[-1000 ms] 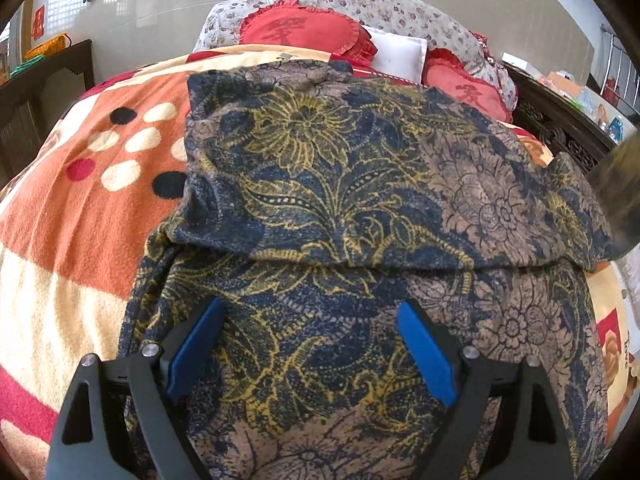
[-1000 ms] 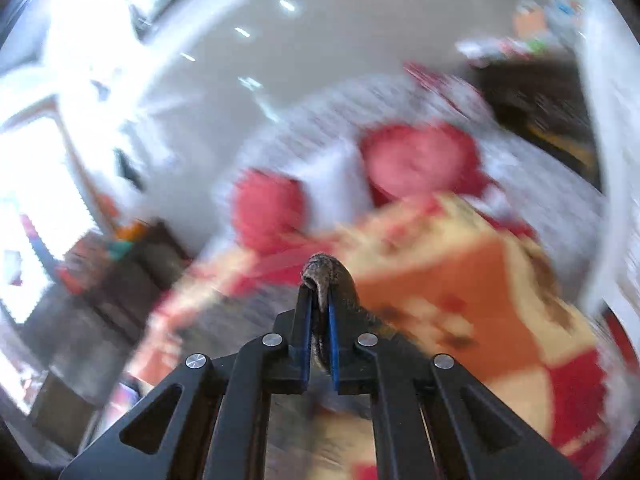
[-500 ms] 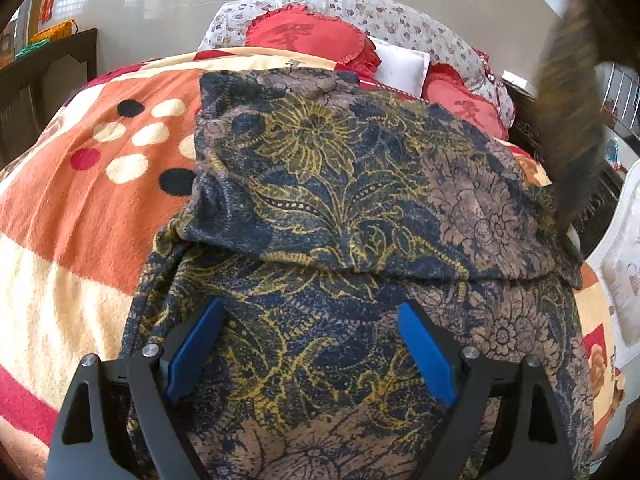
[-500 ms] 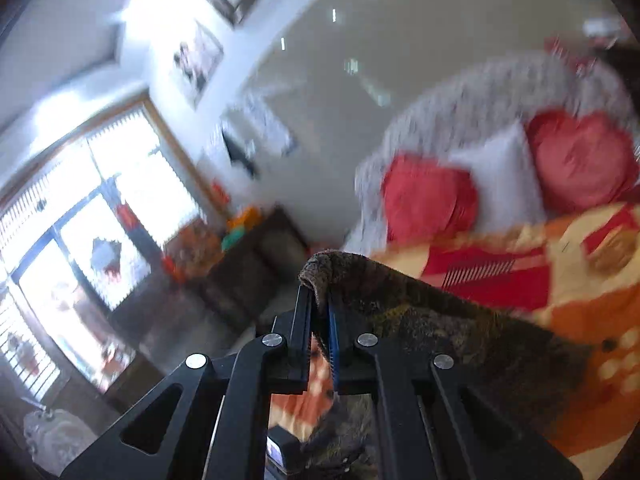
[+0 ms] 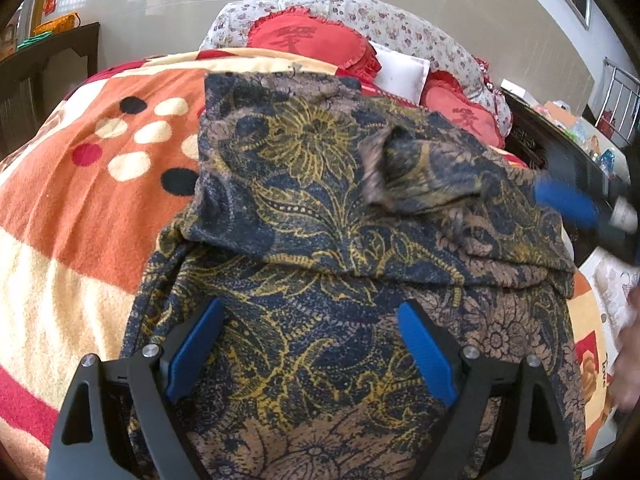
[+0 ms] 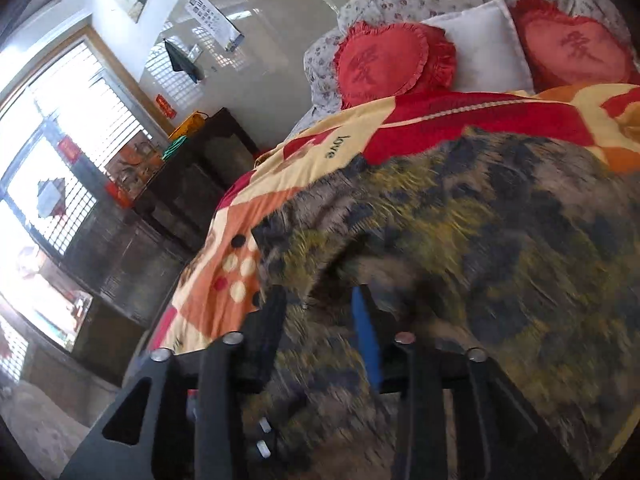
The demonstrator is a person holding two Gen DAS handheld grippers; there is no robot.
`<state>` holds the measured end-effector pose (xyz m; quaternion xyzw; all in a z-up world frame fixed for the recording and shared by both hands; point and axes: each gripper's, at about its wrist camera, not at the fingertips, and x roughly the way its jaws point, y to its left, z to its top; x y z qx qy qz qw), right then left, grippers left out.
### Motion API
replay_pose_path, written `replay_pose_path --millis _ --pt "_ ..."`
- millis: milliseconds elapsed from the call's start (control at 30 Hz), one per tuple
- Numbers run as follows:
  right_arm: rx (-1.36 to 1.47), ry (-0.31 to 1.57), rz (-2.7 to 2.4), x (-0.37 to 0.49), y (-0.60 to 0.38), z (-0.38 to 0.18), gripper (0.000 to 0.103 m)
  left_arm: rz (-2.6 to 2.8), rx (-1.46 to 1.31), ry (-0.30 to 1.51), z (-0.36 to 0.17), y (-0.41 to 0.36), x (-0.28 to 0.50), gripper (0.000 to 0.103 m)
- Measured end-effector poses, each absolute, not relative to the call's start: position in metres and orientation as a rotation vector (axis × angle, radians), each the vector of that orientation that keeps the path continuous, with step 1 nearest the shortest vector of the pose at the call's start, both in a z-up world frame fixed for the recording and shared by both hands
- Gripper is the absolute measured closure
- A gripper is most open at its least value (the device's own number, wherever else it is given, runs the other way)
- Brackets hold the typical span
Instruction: Fold small clothes
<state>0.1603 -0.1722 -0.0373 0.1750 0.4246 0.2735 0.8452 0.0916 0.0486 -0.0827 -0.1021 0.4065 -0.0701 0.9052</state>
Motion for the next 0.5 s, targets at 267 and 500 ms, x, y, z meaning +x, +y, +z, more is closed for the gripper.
replay_pose_path --millis 267,500 --pt "0.166 0.973 0.412 0.107 -0.187 -0.105 0.078 -0.3 -0.402 0.792 -0.045 0.066 0.126 0.011" --pt "0.114 0.952 0.313 0.11 -0.185 -0.103 0.079 -0.313 -0.472 0.953 -0.073 0.054 0.197 0.067"
